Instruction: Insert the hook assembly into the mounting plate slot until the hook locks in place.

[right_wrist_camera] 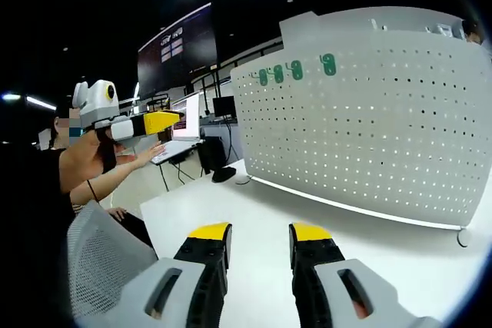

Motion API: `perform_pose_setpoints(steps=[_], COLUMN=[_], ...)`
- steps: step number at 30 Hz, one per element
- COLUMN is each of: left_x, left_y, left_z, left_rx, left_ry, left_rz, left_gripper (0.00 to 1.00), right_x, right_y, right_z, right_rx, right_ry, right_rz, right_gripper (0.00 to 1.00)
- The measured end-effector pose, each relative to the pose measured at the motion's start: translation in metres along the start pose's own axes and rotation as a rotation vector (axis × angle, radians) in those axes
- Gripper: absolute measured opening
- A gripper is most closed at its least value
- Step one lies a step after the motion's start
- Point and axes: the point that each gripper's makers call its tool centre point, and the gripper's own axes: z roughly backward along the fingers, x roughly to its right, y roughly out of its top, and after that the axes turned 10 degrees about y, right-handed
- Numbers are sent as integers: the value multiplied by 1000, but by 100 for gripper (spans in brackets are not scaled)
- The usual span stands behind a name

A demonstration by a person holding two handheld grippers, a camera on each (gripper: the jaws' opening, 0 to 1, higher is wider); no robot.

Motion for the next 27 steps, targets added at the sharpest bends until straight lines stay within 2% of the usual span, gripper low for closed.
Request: perform_pose_setpoints(steps=[15, 27], left_x=[13, 21], left_y=[-27, -34], left_z=[11, 17], left_rx=[-29, -40], left_ry=[-40, -58], left_rz=[28, 45], left_gripper=[38, 38], right_x=[-1, -2], right_y=[-2, -2], right_z=[-1, -1], right_rx=[-9, -11], right_ry=[4, 3], right_rz=[3, 6], right_gripper=[30, 30])
